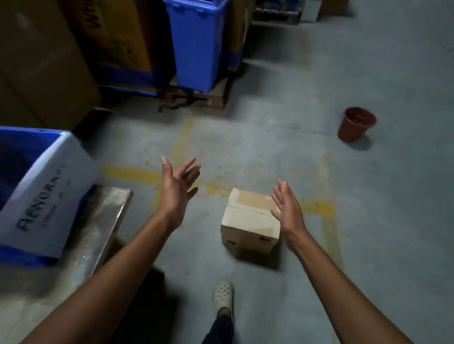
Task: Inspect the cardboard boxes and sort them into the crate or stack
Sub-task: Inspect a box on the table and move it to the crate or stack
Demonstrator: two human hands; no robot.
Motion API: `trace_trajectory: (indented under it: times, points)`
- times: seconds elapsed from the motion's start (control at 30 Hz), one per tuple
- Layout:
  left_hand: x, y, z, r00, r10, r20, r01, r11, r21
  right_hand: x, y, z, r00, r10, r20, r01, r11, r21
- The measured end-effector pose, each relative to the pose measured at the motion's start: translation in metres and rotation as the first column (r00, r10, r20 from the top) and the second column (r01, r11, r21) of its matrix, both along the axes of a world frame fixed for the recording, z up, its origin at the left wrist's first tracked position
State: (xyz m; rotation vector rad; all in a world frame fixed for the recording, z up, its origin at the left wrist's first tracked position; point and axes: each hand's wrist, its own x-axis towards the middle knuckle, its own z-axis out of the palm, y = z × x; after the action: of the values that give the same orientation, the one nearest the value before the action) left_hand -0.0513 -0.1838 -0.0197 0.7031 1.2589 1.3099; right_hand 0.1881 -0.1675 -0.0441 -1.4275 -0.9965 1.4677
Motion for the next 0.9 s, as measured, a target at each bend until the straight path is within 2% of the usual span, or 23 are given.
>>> trace_trajectory:
  times: [0.27,0.47,0.63,0.77,0.83,0.9]
  points:
    - [0.008,0.168,-0.167,0.999,-0.042,-0.006,0.037,0.937,-0.346,0.045,0.123,-0.138,0.985,-0.173,0.018,0.171,0.942,-0.288]
    - [0.026,0.236,-0.315,0.989,-0.119,-0.092,0.061,0.876,-0.478,0.070,0.174,-0.272,0.978,-0.198,0.068,0.207,0.878,-0.432]
    - [0.043,0.257,-0.438,0.970,-0.176,-0.170,0.055,0.835,-0.548,0.088,0.212,-0.392,0.978,-0.161,0.136,0.208,0.838,-0.504]
    - [0.046,0.257,-0.521,0.947,-0.157,-0.279,-0.056,0.777,-0.627,0.096,0.217,-0.483,0.964,-0.059,0.260,0.203,0.792,-0.575]
    - [0.047,0.254,-0.545,0.950,-0.145,-0.277,-0.089,0.724,-0.684,0.102,0.210,-0.516,0.934,0.038,0.354,0.205,0.755,-0.622]
    - [0.051,0.252,-0.553,0.967,-0.140,-0.213,-0.065,0.674,-0.736,0.098,0.204,-0.524,0.937,0.097,0.334,0.181,0.684,-0.706]
